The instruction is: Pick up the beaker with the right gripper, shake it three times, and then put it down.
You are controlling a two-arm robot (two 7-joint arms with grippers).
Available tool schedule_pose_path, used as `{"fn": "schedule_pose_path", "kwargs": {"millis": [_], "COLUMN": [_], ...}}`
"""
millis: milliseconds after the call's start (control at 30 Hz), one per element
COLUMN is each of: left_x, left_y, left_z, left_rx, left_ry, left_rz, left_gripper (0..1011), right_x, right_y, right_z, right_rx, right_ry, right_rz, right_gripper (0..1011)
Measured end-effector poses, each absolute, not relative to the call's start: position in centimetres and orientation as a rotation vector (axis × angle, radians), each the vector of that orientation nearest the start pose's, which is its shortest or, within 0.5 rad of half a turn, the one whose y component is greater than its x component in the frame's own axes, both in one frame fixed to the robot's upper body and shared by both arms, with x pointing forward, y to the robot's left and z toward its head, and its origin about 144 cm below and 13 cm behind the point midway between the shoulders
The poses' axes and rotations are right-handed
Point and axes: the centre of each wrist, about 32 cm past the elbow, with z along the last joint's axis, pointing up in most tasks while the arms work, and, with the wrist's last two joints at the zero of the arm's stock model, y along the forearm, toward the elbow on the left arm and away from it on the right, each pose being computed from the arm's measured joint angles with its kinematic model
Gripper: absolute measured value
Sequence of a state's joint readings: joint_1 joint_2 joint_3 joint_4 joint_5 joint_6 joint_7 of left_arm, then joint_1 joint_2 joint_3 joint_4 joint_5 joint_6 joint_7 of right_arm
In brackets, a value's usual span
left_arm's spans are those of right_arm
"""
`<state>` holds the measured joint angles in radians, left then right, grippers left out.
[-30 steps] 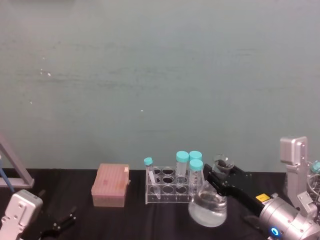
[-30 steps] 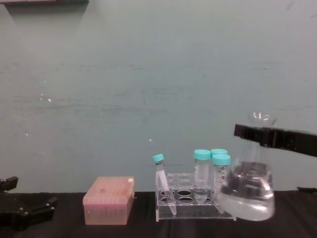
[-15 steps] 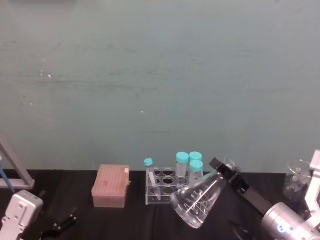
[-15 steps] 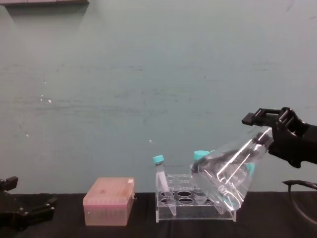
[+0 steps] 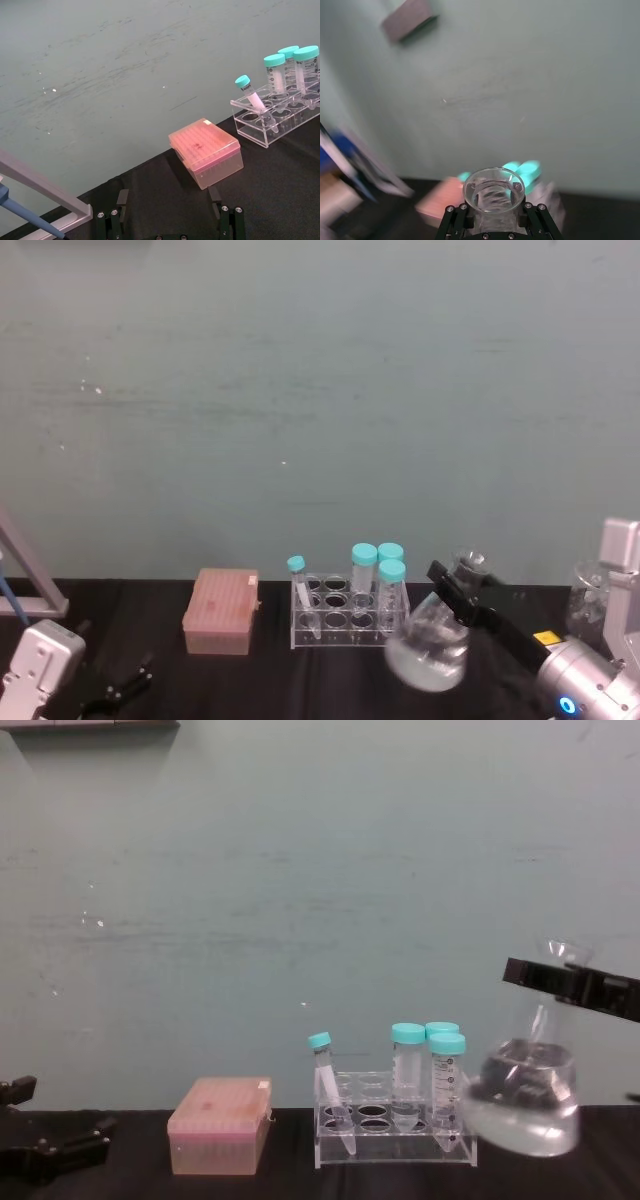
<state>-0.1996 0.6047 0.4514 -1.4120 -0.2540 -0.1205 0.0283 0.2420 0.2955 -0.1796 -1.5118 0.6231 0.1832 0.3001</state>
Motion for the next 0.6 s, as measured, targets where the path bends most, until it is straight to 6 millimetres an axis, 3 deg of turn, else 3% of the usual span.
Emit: {"fn": "schedule_pose_path", "kwargs": {"millis": [233,367,600], "left_x": [48.9,48.9,48.9], "left_y": [31.0,31.0,31.0], "left_z": [114.0,114.0,114.0], "left_rx": [0.304,0.304,0.304], "left_ry": [-0.285,-0.285,-0.285], "left_rz": [1.248,1.248,1.248], "left_gripper": [1000,1000,1000], "right_x": [52.9,53.3,53.8], "right_y": [-28.2,-29.2,-30.2], "right_z": [121.2,121.6,122.0], "right_rx": [-0.217,-0.376,-0.508], "right_ry": [-0.467,-0.71,-0.901], "right_rz": [-1.014,-0.968,-0.931], "right_gripper": [457,457,457]}}
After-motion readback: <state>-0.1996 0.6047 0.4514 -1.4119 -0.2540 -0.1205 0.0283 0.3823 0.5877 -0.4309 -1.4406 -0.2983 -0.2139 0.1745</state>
